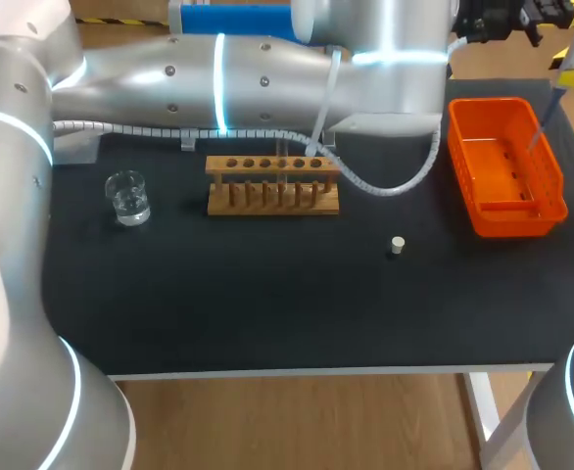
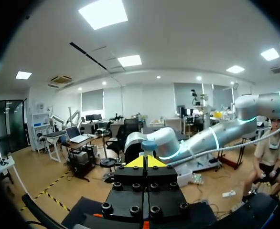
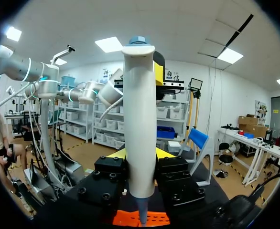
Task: Invert the test tube, pick up the pipette, mount the tip to pipette, aspirate from beaker and dispense into the tube, eject the tip, return the pipette, and cap with the stopper.
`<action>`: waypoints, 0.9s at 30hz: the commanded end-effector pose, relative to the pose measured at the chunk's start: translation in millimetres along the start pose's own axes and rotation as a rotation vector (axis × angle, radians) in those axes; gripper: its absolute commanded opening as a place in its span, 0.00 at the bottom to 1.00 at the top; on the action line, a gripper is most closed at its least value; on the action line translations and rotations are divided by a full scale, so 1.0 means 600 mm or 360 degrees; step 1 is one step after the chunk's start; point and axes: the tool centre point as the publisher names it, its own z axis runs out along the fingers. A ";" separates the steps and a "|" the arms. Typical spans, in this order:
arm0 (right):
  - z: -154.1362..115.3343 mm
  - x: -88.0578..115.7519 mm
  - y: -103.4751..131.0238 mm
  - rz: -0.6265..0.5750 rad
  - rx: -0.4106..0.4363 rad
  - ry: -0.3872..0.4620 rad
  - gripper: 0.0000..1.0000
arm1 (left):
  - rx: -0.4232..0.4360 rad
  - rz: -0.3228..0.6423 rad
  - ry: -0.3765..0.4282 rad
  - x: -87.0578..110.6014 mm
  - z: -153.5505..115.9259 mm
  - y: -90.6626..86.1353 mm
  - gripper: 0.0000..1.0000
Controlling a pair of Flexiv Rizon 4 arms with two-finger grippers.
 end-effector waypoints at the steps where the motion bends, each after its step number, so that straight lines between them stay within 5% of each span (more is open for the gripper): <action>1: -0.002 -0.006 0.015 0.0000 0.0002 0.0012 0.00 | -0.0008 0.0004 -0.0024 0.008 0.008 0.023 0.00; 27: -0.002 -0.006 0.015 0.0000 0.0002 0.0012 0.00 | -0.0045 -0.0040 -0.0016 0.004 0.017 0.054 0.00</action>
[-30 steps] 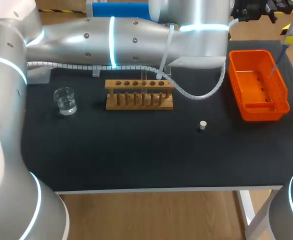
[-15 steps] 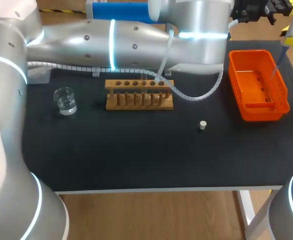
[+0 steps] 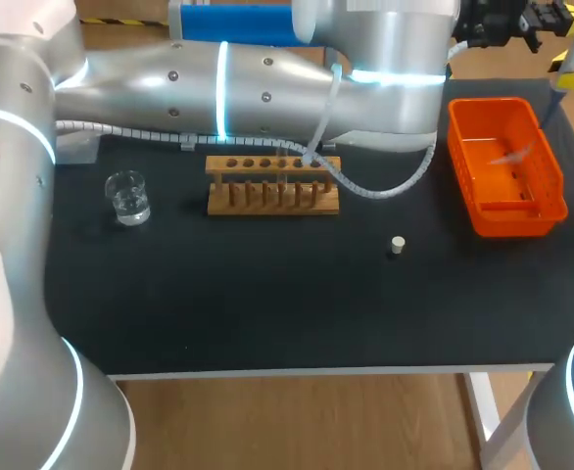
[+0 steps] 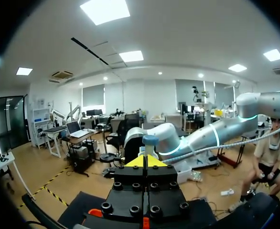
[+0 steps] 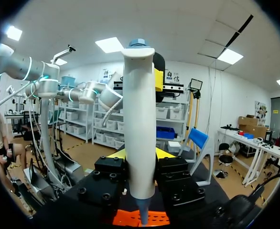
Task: Invert the test tube, pick up the pipette, mount the tip to pipette, aspirate from beaker and dispense into the tube, eject the tip, return the pipette, and cap with the stopper.
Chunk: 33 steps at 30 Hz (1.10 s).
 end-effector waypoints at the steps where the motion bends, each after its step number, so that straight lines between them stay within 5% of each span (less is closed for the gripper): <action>1: -0.001 -0.007 0.022 0.0001 0.0006 0.0014 0.00 | 0.0013 -0.0006 -0.0007 0.001 0.015 0.035 0.00; 8: -0.001 -0.007 0.022 0.0001 0.0006 0.0014 0.00 | 0.0028 -0.0012 -0.0018 -0.001 0.010 0.032 0.00; 15: -0.001 -0.007 0.022 0.0001 0.0006 0.0014 0.00 | 0.0036 0.0025 -0.0065 -0.006 -0.017 -0.008 0.00; 16: -0.001 -0.007 0.022 0.0001 0.0006 0.0014 0.00 | 0.0047 0.0030 -0.0075 -0.007 -0.023 -0.015 0.20; 17: -0.001 -0.007 0.022 0.0001 0.0006 0.0014 0.00 | 0.0047 0.0031 -0.0078 -0.008 -0.029 -0.020 0.75; 18: -0.001 -0.007 0.022 0.0001 0.0006 0.0014 0.00 | 0.0027 0.0021 -0.0088 -0.009 -0.035 -0.026 1.00; 26: -0.001 -0.007 0.022 0.0001 0.0006 0.0014 0.00 | -0.0013 0.0065 0.0077 -0.009 -0.078 -0.061 1.00; 33: -0.001 -0.007 0.022 0.0001 0.0006 0.0014 0.00 | -0.0101 0.0054 0.0188 -0.004 -0.123 -0.053 1.00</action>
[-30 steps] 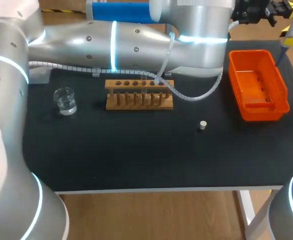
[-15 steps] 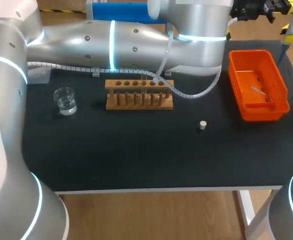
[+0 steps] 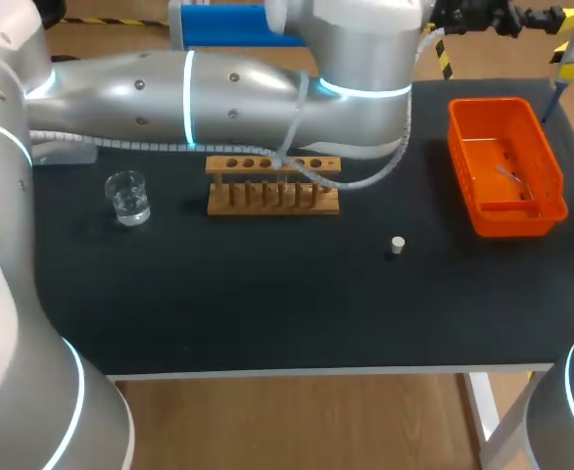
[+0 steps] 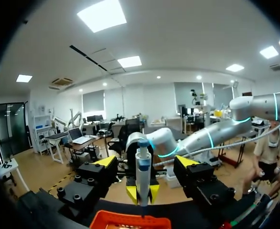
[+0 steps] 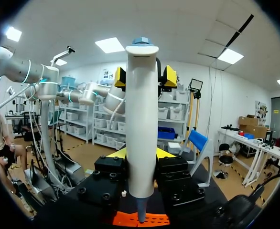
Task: Invert the test tube, pick up the pipette, mount the tip to pipette, aspirate from beaker and dispense into the tube, eject the tip, return the pipette, and cap with the stopper.
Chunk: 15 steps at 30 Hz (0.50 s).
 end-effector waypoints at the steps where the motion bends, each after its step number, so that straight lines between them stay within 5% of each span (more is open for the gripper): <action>1: -0.003 -0.001 0.001 0.0000 0.0005 0.0006 0.00 | -0.0177 -0.0020 0.0202 -0.004 -0.058 -0.008 1.00; 15: -0.003 -0.001 0.001 0.0000 0.0005 0.0006 0.00 | -0.0211 -0.0034 0.0219 0.024 -0.180 0.017 1.00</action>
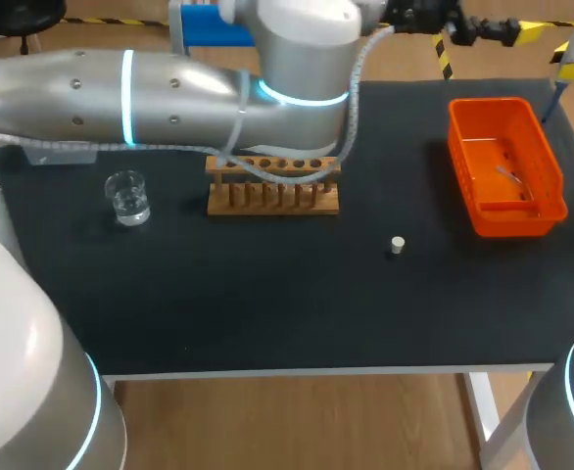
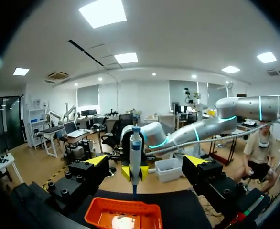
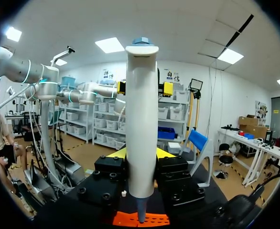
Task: Invert the test tube, pick up the pipette, mount the tip to pipette, aspirate from beaker and dispense into the tube, eject the tip, return the pipette, and cap with the stopper.
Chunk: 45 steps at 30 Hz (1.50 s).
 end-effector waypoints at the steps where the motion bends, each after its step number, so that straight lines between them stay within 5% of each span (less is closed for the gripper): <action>1: -0.003 -0.001 0.001 0.0000 0.0005 0.0006 0.00 | -0.0149 0.0017 0.0107 0.015 -0.091 0.007 1.00; 29: -0.003 -0.001 0.001 0.0000 0.0005 0.0006 0.00 | 0.0003 -0.0061 -0.0243 0.127 -0.276 0.137 1.00; 45: -0.003 -0.001 0.001 0.0000 0.0005 0.0006 0.00 | 0.0099 -0.0060 -0.0258 0.126 -0.366 0.193 1.00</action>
